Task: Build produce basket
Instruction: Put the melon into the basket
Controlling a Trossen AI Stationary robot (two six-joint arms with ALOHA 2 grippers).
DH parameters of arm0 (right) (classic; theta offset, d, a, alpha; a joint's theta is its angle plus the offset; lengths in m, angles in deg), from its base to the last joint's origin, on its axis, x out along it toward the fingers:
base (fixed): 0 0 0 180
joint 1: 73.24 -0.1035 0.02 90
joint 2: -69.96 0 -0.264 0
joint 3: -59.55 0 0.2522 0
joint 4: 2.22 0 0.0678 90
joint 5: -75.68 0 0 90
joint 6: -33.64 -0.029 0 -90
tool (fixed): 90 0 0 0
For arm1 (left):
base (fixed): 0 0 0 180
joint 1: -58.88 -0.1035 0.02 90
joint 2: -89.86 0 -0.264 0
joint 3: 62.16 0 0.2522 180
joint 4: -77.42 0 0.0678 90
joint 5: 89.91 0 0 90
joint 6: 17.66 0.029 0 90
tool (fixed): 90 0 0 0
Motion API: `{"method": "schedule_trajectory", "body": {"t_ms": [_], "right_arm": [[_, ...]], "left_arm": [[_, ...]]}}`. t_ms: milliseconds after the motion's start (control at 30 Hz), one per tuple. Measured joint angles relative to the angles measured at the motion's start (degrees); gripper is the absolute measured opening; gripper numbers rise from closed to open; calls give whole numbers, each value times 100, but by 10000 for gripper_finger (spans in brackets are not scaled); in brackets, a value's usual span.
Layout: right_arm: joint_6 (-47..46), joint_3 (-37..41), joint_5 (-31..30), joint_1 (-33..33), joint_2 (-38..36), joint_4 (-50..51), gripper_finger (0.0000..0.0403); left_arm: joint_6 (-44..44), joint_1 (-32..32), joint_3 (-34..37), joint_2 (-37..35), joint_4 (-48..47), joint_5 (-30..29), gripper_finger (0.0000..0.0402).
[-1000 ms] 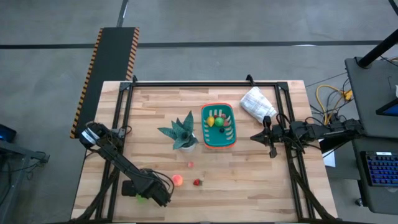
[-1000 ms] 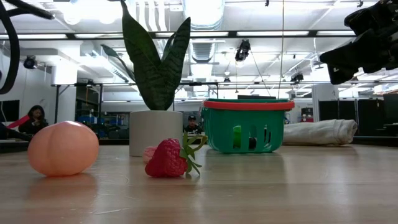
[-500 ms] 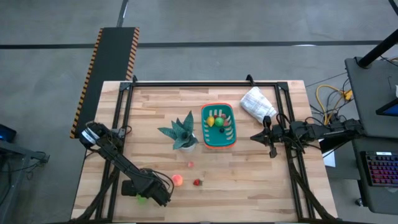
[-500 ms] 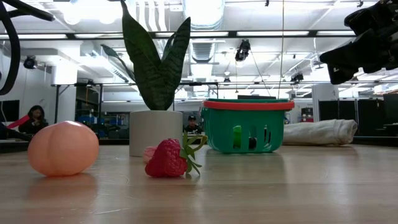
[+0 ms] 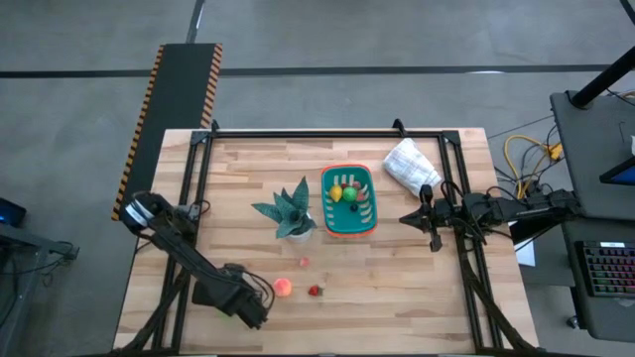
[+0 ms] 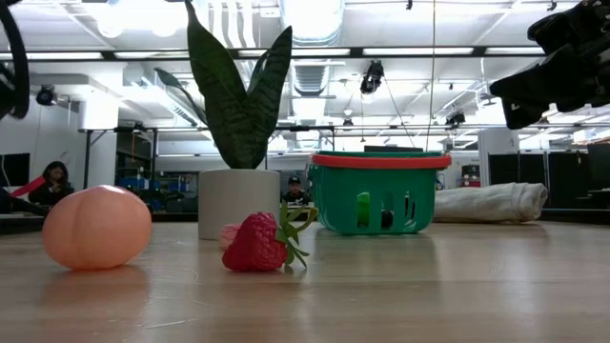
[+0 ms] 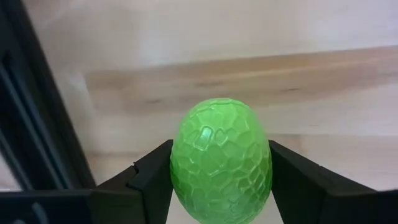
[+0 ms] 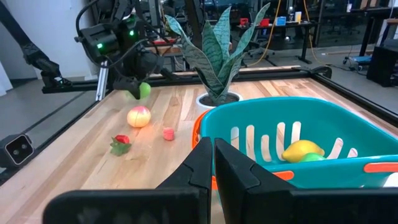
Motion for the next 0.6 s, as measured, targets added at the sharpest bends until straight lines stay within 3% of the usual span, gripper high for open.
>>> {"method": "schedule_trajectory", "body": {"t_ms": [333,600], "right_arm": [[1,1,-1,0,0,-12,9],[1,1,-2,-1,1,-16,9]], "left_arm": [[890,-7,0,-512,11,-1713,201],[1858,-9,2,-915,32,-2461,201]]}}
